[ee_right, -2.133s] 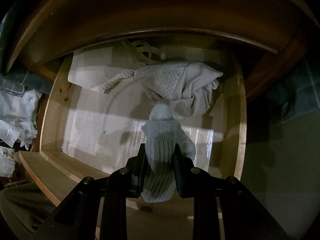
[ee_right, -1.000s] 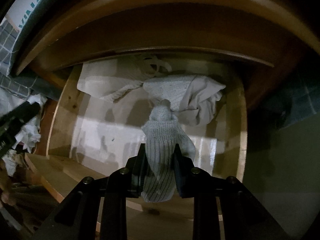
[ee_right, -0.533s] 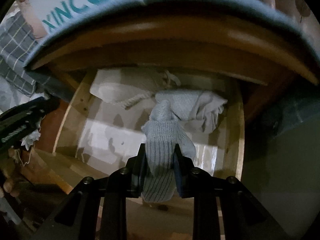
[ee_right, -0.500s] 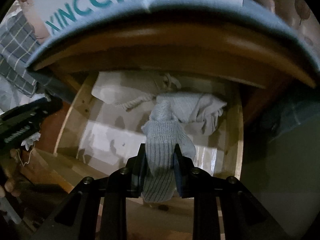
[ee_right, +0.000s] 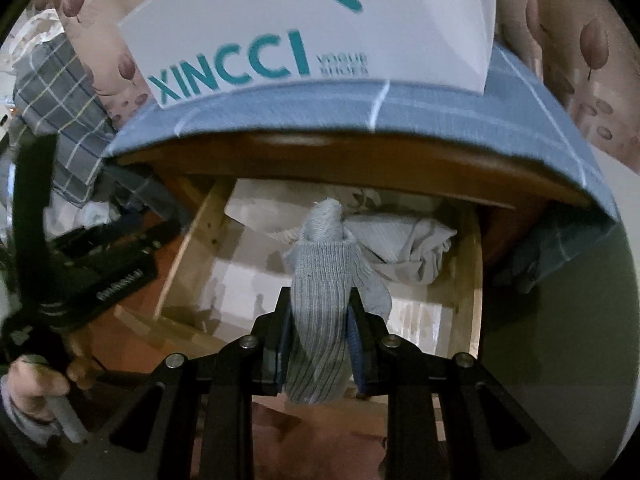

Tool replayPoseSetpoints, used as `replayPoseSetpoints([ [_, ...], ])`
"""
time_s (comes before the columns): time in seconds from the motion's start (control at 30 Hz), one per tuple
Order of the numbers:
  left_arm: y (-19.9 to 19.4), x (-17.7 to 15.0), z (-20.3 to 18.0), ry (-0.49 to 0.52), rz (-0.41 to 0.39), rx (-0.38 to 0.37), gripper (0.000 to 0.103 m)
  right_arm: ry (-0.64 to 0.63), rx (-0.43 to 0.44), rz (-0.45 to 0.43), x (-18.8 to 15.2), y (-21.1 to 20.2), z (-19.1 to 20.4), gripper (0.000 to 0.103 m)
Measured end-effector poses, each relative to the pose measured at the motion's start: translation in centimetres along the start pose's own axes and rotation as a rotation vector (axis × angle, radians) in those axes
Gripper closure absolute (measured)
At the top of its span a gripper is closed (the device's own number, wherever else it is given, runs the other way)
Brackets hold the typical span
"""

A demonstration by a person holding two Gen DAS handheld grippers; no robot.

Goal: Take underwear out of drawer
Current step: 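Return the left gripper toward the drawer while the right gripper holds the grey knit underwear, then lower the grey knit underwear into the white box and open the right gripper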

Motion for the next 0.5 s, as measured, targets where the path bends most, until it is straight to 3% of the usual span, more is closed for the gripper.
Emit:
replayPoseSetpoints([
  [0.27,-0.3,0.1,0.1,0.011,-0.012,0.011,0.051,0.002,0.01,-0.02,1.1,-2.8,0.5,0.08],
  [0.5,-0.2,-0.1,-0.1,0.013,0.003,-0.005,0.051,-0.025,-0.008,-0.086,4.8,-6.4,0.8,0.08],
])
Point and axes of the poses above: each gripper's, at about its wrist camera, not at the fingertips, and y roughly the way its jaws point, z to its left, x to its top, the point moved 9 cm from there along y, roughly the way its jaws point, and after that the axes turned 1 degree about z, right-handed, at the moved point
